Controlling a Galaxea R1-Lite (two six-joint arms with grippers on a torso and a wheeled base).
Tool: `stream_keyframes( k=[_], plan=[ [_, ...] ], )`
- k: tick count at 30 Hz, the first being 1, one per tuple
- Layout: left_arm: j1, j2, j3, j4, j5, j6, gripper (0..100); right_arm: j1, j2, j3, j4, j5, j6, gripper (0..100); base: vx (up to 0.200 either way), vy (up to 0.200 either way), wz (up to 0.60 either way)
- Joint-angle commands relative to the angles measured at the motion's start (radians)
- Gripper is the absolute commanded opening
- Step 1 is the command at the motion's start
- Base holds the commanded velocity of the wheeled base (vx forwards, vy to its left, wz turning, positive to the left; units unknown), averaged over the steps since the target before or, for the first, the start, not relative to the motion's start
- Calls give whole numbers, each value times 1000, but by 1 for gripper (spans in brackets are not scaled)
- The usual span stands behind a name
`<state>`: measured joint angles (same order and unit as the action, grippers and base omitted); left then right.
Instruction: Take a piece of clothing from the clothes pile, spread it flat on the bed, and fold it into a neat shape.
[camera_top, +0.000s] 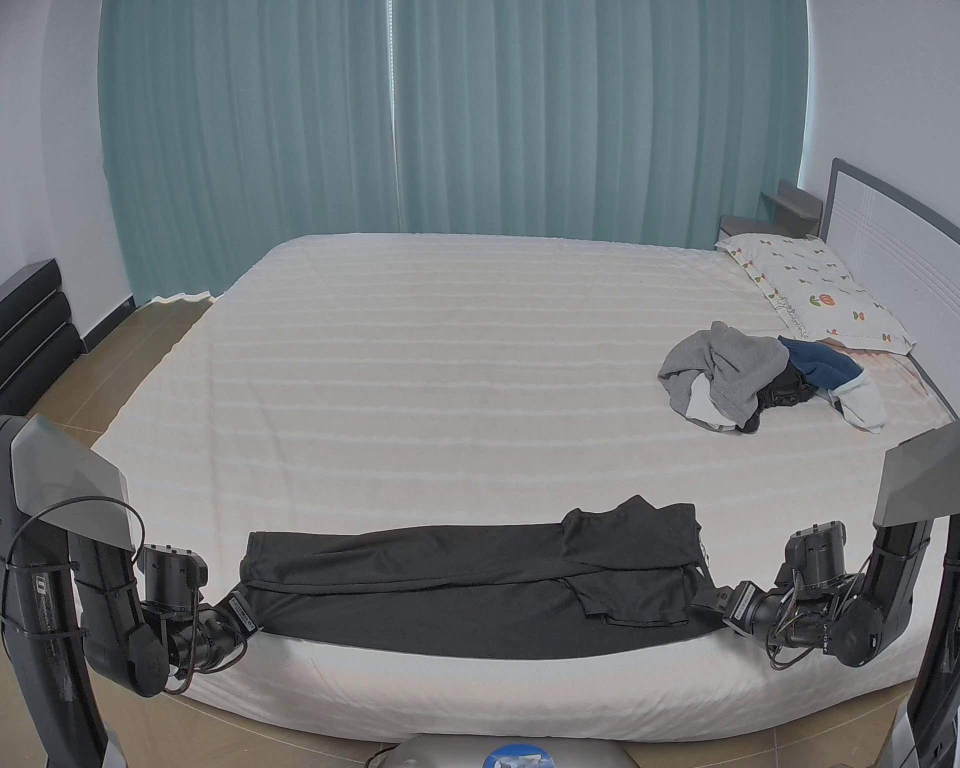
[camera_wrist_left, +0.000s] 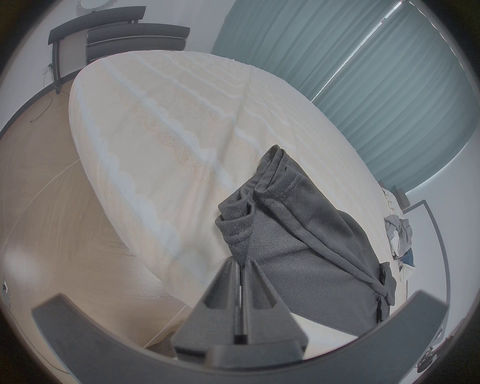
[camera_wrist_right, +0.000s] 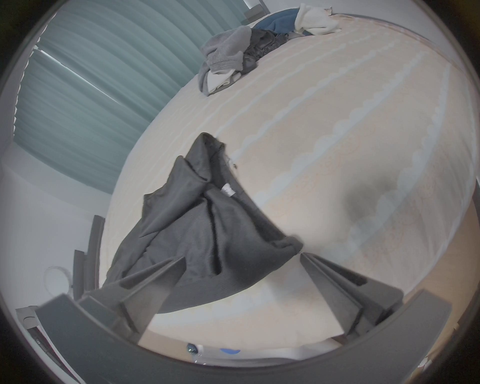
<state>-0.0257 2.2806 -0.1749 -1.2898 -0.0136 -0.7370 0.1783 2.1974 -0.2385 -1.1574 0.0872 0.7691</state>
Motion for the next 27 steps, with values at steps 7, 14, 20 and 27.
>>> stream_keyframes(
  k=[7,14,20,27],
  plan=[
    [1,2,0,1,1,1,0,0,41,-4,-7,-72,-33,0,0,0,0],
    [6,-1,6,3,1,24,0,-71,-8,2,2,-70,-100,0,0,0,0],
    [6,-6,15,0,1,28,0,-71,13,1,-4,-70,-103,0,0,0,0],
    [6,-7,15,0,1,28,100,-62,22,4,-7,-60,-102,100,0,0,0]
  ],
)
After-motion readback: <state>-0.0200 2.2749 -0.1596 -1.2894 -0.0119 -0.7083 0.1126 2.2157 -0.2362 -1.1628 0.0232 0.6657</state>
